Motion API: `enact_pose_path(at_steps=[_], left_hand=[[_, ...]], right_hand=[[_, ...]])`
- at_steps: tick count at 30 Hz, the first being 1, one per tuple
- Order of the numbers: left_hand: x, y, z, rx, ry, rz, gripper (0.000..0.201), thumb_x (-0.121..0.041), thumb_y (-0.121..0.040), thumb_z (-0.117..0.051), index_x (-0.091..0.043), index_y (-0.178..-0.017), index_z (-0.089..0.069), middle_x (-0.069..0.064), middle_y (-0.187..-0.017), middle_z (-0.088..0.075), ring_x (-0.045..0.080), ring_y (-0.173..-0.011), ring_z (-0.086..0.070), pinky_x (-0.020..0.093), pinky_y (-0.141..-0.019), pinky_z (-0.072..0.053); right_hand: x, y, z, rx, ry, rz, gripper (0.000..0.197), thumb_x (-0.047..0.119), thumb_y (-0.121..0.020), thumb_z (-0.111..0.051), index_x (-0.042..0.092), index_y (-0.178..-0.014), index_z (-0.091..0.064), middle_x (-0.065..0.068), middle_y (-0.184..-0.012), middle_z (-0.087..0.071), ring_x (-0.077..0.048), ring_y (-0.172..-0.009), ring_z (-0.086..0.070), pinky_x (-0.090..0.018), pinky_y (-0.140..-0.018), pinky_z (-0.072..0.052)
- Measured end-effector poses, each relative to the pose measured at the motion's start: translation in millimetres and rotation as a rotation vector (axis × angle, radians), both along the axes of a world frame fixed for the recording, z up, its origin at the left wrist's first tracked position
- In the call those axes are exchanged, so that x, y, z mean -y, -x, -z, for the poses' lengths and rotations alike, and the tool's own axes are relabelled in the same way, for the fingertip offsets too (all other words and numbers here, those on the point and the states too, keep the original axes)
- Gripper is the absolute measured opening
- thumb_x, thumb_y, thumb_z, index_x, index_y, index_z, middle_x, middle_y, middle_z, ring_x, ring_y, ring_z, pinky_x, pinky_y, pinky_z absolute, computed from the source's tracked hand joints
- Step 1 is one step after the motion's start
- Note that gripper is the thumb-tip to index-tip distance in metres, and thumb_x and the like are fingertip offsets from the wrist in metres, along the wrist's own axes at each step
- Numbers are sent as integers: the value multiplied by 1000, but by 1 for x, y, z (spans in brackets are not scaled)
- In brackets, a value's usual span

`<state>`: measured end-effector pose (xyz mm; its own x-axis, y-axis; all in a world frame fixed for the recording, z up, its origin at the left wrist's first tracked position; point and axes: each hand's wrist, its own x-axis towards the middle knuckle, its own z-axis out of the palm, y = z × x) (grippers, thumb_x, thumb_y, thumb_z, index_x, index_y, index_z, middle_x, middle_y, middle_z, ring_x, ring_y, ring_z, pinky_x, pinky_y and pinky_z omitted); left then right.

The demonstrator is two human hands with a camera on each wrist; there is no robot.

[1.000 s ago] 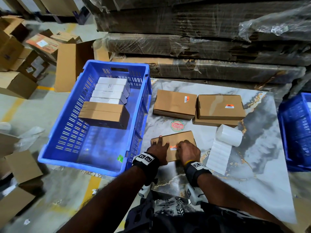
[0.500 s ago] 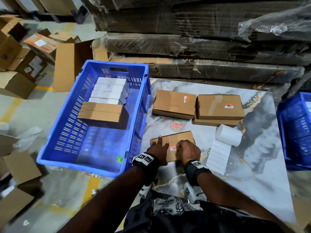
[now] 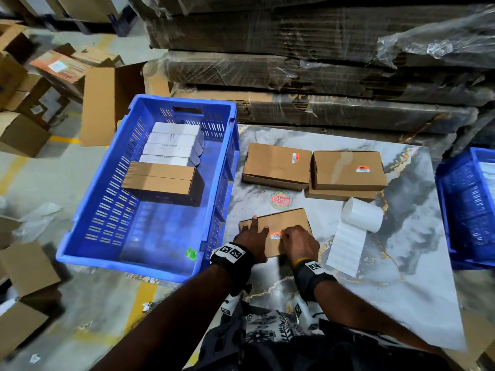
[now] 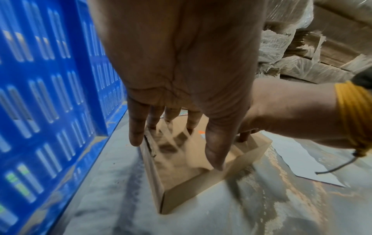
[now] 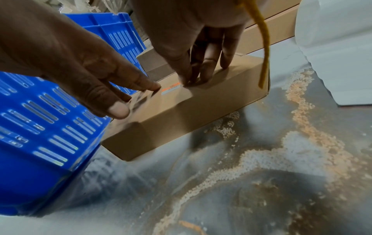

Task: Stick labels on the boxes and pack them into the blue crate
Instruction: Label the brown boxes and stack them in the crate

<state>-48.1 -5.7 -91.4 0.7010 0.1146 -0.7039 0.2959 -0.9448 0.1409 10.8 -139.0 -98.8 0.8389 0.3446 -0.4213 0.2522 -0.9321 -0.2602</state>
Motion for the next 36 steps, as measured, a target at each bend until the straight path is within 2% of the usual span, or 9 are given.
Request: enact_pose_path(at_steps=[7, 14, 19, 23, 26, 29, 36], left_hand=[[-2, 2, 3, 17, 6, 10, 95, -40, -83, -71, -23, -156, -11, 17, -161, 15, 44, -146, -13, 52, -108, -37], [-4, 2, 3, 10, 15, 18, 95, -41, -83, -70, -22, -156, -13, 17, -161, 16, 44, -146, -14, 51, -108, -37], [-4, 1, 0, -5, 10, 42, 95, -41, -84, -70, -21, -156, -12, 19, -161, 16, 45, -146, -14, 52, -113, -30], [-4, 1, 2, -4, 17, 28, 95, -41, -83, -71, -22, -156, -12, 17, -161, 16, 44, -146, -13, 51, -110, -35], [-5, 1, 0, -6, 15, 44, 95, -41, -84, -70, -22, -156, -11, 18, -161, 16, 45, -146, -14, 51, -111, -32], [-6, 1, 0, -4, 22, 39, 95, -41, -84, -70, -23, -156, -11, 17, -161, 16, 44, -146, -14, 51, -109, -35], [-7, 1, -1, -9, 25, 47, 95, -41, -84, -70, -23, -156, -11, 17, -161, 15, 44, -146, -13, 51, -109, -35]], right_hand=[[-6, 2, -2, 22, -20, 78, 25, 30, -96, -49, 29, -111, -69, -2, -120, -63, -28, -107, -62, -33, -86, -48], [-9, 0, -3, 38, 34, 24, 27, 28, -98, -46, 23, -114, -66, -6, -120, -61, -31, -108, -62, -34, -87, -48], [-10, -2, -5, 30, 19, 52, 26, 23, -96, -49, 26, -113, -68, -4, -121, -62, -28, -110, -61, -33, -87, -47], [-10, -2, -5, 17, 14, 51, 26, 24, -95, -49, 27, -113, -67, -3, -120, -62, -27, -110, -61, -32, -87, -48], [-8, -1, -4, -16, -26, 118, 24, 24, -94, -50, 29, -110, -66, -3, -121, -63, -28, -109, -61, -33, -88, -48], [-1, -4, -2, -18, -56, 158, 28, 24, -93, -50, 30, -116, -66, -3, -125, -62, -29, -112, -61, -34, -91, -49], [-4, -8, -5, -20, 13, 59, 27, 23, -93, -52, 29, -113, -68, -2, -125, -61, -30, -112, -60, -34, -91, -46]])
